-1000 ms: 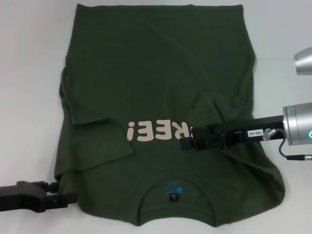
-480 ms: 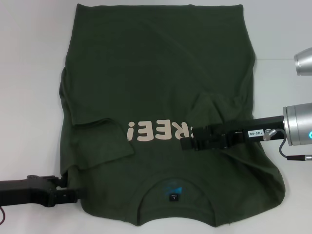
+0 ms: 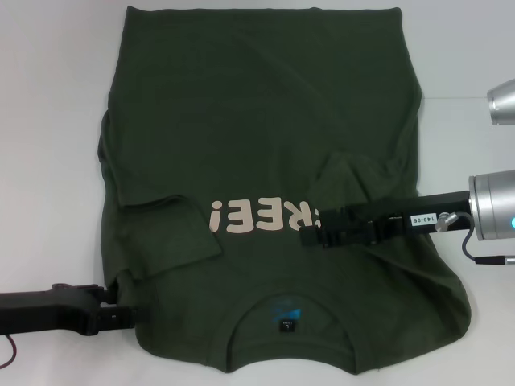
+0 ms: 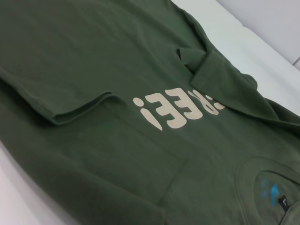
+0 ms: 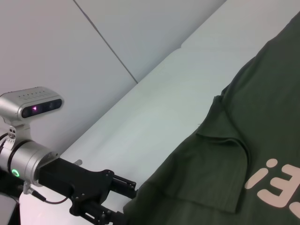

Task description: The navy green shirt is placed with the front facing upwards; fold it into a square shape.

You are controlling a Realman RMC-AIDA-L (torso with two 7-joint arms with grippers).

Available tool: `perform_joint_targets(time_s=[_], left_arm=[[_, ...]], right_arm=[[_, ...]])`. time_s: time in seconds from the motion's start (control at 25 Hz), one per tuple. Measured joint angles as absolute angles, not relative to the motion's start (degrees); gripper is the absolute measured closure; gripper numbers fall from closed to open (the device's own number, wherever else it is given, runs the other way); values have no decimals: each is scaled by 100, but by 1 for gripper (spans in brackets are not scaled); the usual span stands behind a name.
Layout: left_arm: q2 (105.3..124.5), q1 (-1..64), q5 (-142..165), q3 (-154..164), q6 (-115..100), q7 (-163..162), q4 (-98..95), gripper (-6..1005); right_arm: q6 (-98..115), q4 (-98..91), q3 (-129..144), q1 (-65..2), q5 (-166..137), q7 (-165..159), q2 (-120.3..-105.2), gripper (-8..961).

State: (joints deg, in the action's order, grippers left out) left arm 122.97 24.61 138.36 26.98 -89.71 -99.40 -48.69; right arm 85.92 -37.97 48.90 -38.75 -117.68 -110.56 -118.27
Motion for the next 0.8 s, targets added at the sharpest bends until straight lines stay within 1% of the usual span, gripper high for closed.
perform_joint_targets(time_s=[0.24,0.68,0.8], left_arm=[[12274,2500,13832,2675,-8923,-10024,-4874,309],[12290,2532,13878,2704,-8779,-10166,-4903,541],[12289,2518,13877,2705,-8787,-10171,-4908,790]], right_arm=[[8585,-3797,4829,-3855,-11768,-11055,-11818,144],[8595,-3797,4825,-3841,-11768,-11059,-11818,145],[8596,-3797,4825,-3834,-11771,-11067,-11818,146]])
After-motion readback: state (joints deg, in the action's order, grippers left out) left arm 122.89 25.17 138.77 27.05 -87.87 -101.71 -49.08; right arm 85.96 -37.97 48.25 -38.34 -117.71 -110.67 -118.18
